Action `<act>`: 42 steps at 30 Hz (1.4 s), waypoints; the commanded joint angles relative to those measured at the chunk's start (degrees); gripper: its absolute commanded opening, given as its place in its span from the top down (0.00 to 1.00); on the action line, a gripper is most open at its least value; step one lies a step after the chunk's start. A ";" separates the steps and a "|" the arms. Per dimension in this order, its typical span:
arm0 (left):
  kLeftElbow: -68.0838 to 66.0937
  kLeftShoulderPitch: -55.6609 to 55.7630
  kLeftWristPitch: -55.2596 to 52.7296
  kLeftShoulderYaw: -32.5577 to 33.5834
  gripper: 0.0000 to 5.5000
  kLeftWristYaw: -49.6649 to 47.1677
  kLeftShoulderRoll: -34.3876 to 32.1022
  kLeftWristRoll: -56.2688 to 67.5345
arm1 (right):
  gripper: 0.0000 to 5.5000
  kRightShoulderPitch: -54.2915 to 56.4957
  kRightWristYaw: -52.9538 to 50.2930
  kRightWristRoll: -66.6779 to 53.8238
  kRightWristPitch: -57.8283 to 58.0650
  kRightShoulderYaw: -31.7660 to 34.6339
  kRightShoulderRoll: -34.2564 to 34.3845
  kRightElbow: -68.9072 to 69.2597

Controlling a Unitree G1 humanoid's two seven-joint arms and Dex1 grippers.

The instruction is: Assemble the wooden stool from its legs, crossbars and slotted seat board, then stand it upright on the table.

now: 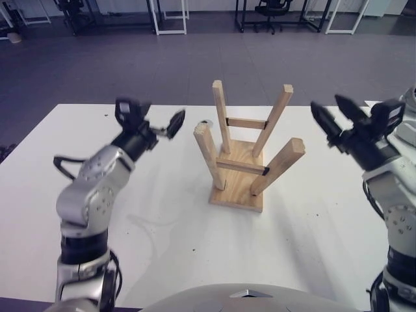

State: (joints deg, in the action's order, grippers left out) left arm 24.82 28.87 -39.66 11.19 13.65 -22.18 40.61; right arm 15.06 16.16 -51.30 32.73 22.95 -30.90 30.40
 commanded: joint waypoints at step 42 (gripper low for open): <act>-5.24 -39.09 10.95 -4.70 0.02 28.82 -20.06 -17.80 | 0.39 10.17 10.07 6.21 -5.16 -7.90 -9.41 -26.39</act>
State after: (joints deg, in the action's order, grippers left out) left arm 18.65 -10.27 -28.73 9.56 42.09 -40.71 25.80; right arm 27.03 23.85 -55.91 30.38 22.43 -40.04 15.29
